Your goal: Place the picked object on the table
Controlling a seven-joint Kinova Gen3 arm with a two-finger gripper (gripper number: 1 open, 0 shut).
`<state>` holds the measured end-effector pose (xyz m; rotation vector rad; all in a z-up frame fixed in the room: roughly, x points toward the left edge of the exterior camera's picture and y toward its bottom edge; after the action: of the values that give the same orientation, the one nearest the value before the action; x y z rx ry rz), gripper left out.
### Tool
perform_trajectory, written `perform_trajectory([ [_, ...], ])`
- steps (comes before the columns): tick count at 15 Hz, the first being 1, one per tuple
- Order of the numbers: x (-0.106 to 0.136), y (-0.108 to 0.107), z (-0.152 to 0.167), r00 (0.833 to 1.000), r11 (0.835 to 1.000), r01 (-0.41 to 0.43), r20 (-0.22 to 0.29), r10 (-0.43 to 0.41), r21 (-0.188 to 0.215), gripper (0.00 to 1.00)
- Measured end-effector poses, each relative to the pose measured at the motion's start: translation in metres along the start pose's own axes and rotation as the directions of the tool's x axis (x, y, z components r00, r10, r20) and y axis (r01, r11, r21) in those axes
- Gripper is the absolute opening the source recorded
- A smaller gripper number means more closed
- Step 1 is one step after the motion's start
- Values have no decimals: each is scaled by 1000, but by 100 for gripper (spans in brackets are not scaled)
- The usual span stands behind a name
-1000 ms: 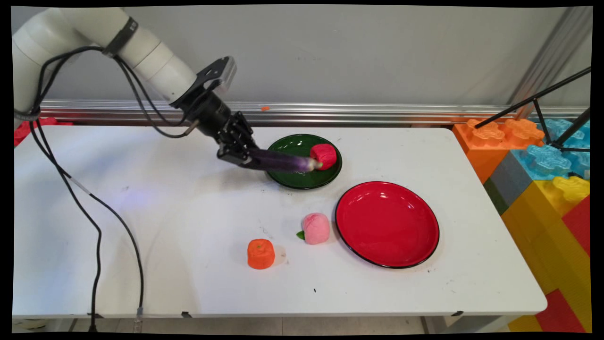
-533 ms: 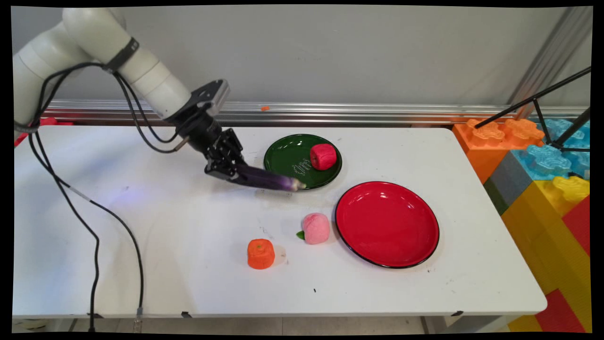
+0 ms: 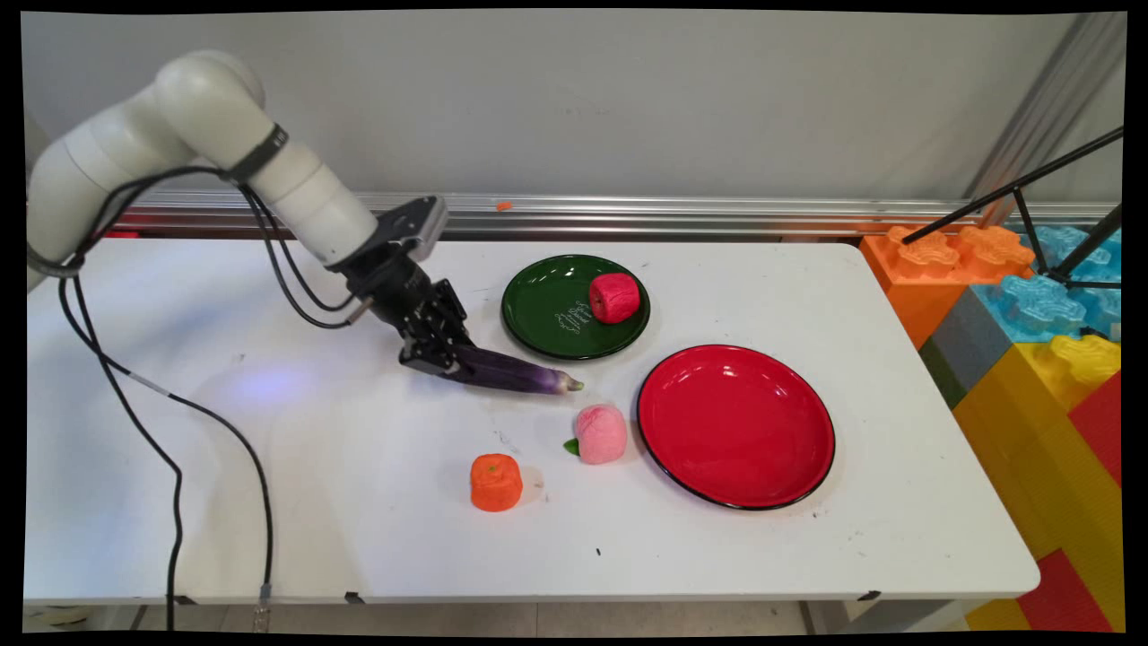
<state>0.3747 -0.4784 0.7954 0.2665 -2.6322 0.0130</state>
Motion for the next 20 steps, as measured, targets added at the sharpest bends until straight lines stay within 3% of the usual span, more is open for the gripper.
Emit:
perform_trajectory([
  [8,6,0,35,998,999,53,-25,-52,13,0],
  [19,9,2,55,996,996,82,-40,-81,30,0],
  [20,10,3,55,996,996,81,-42,-79,31,100],
])
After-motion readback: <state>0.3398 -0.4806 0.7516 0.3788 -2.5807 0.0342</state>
